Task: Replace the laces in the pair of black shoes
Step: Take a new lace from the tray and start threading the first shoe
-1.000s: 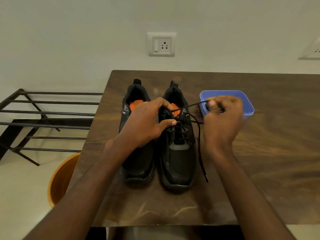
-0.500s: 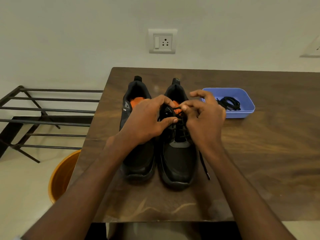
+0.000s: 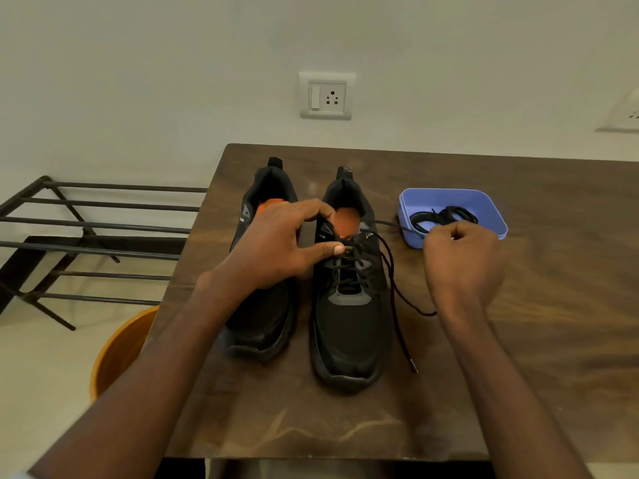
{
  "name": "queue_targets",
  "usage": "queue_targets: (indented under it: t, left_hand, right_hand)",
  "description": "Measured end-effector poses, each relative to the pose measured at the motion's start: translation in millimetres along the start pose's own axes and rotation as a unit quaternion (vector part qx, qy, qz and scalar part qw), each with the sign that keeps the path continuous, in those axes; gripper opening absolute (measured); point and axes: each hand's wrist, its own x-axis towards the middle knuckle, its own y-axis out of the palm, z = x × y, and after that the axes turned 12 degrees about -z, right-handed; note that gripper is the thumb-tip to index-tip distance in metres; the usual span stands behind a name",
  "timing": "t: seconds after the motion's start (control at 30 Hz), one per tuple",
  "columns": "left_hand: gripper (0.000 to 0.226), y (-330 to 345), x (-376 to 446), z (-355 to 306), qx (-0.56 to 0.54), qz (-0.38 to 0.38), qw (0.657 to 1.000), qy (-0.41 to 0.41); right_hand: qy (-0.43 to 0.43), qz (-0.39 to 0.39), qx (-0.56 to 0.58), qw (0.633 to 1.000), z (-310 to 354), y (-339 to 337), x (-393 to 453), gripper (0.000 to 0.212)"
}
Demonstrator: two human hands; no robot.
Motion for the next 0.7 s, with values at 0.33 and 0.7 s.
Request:
queue_targets:
  t: [0.33, 0.7]
  left_hand:
    - [0.022, 17, 1, -18, 0.047, -0.013, 0.999, 0.022]
    - [0.009, 22, 0, -23, -0.020, -0.076, 0.997, -0.001]
  right_hand:
    - [-0.196, 0.090, -0.178, 0.960, -11, 1, -5, 0.011]
    - [-0.244, 0.274, 0.137, 0.920, 1, 9, -18, 0.039]
